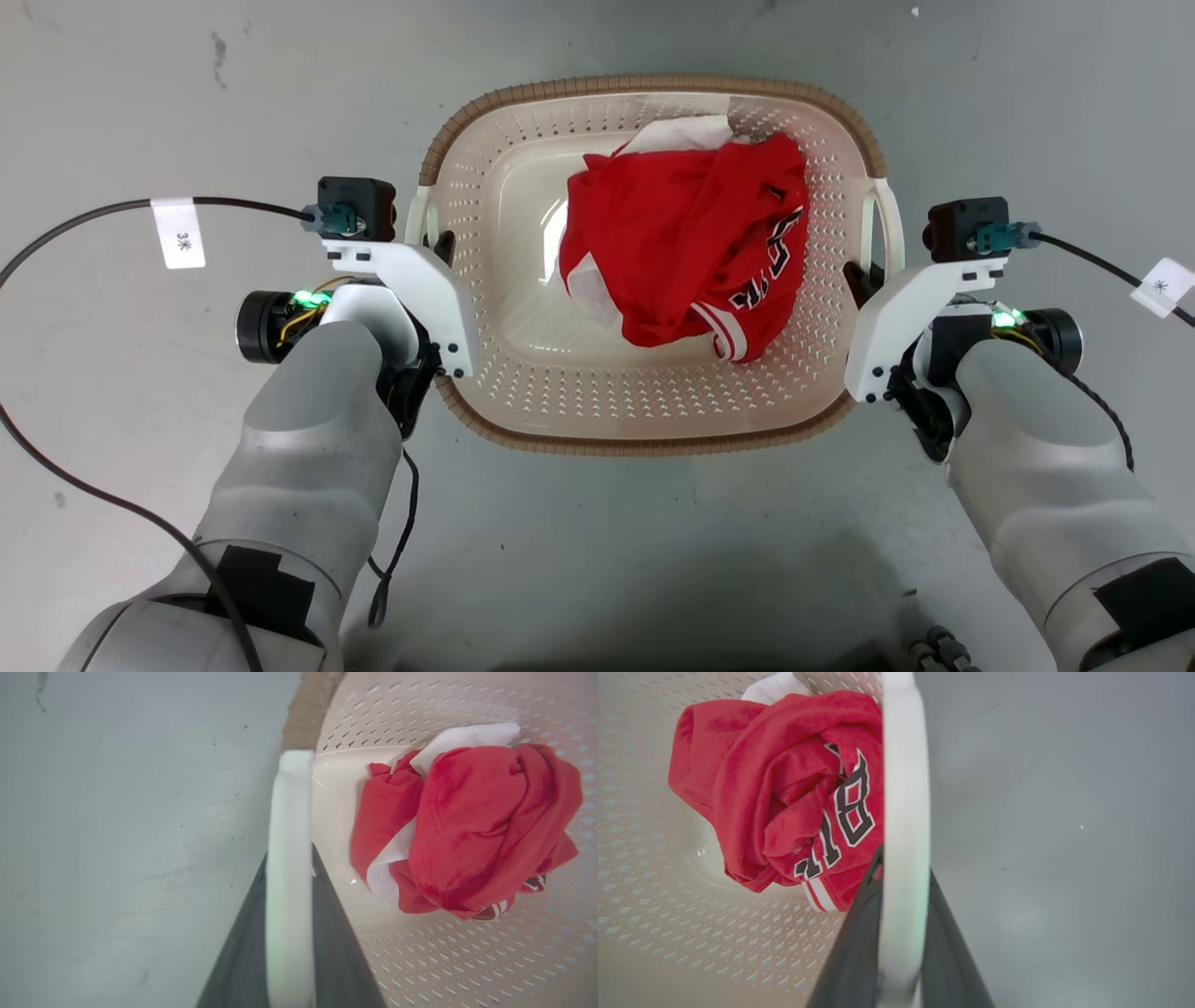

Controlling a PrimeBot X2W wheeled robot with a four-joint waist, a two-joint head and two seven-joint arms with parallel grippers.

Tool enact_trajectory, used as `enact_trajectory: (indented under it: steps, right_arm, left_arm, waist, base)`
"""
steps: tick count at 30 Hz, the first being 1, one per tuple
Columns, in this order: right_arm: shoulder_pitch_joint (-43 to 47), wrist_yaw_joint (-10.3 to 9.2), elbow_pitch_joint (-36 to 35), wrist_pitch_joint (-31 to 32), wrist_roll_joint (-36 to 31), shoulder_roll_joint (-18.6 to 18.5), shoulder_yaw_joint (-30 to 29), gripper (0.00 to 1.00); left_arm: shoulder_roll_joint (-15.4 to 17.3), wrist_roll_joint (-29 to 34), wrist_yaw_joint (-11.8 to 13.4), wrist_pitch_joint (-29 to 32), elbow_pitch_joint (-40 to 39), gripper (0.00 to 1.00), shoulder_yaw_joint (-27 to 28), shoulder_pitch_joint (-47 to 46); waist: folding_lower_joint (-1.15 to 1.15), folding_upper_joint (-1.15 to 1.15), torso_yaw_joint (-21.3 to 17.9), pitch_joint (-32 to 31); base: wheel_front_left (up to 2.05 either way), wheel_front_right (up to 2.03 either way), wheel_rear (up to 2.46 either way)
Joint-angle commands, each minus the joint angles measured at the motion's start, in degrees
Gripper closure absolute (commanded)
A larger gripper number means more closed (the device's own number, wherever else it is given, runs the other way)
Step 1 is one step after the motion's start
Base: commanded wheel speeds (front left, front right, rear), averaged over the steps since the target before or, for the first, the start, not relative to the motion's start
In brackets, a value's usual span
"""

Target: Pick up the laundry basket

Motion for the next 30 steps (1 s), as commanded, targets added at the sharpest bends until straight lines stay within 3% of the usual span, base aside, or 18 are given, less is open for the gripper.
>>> enact_trajectory:
  steps: [1,14,30]
  right_arm:
    - [0.61,0.00,0.07,0.49,0.46,0.04,0.62,1.00]
    - [4.35,0.08,-2.28,8.24,7.26,-0.10,6.59,1.00]
    - [5.96,0.09,-4.77,23.03,17.11,-2.00,11.42,1.00]
  left_arm:
    - [-0.10,-0.50,0.11,0.16,-0.26,1.00,-0.42,-0.14]
    - [-0.17,-6.65,0.08,6.37,-0.40,1.00,-4.31,4.53]
    - [1.60,-16.53,0.06,20.65,-3.44,1.00,-8.64,10.33]
  waist:
    - [0.00,0.00,0.10,-1.03]
    - [0.00,0.00,-0.37,-13.49]
    - [0.00,0.00,0.05,-30.34]
  base:
    - [0.00,0.00,0.00]
    - [0.00,0.00,0.00]
    - [0.00,0.00,0.00]
